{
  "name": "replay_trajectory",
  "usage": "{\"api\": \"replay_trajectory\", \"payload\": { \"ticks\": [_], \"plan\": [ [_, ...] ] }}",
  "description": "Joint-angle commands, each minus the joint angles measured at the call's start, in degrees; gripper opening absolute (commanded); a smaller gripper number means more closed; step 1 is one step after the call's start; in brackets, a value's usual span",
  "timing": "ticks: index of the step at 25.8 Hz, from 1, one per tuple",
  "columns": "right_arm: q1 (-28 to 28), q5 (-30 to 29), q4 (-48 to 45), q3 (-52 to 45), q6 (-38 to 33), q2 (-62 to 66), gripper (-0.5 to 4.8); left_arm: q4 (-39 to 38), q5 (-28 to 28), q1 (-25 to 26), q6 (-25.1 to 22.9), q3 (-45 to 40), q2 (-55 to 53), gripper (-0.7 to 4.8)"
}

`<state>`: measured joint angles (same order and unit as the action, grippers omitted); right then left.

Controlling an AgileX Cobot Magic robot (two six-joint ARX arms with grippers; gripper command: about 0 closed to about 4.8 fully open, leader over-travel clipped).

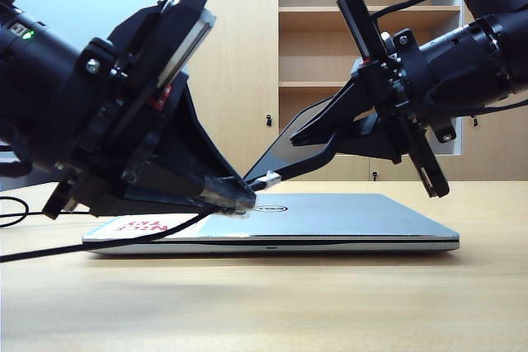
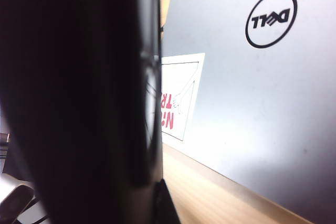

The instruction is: Pick up the charging cable and the phone, plug the charging cable into the charging port on the phone, and finally place them back on the table.

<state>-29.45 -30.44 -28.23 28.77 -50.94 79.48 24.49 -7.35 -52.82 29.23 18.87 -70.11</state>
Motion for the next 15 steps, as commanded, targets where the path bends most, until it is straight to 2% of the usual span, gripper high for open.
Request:
{"api": "replay_trajectory", "payload": {
  "ticks": [1,9,15],
  "plan": [
    [-0.4,-3.0,-1.3,0.3,-1.4,-0.5,-0.05,2.6,0.5,0.1,0.0,0.3,0.2,-0.06],
    [-0.4,-4.3,-2.1,0.3,-5.0,-0.5,-0.05,2.7,0.5,0.1,0.0,0.3,0.2,-0.06],
    [-0.4,-4.3,-2.2,0.3,-4.3,-0.5,-0.05,4.8,0.5,0.1,0.2,0.3,0.2,-0.06]
  ]
}}
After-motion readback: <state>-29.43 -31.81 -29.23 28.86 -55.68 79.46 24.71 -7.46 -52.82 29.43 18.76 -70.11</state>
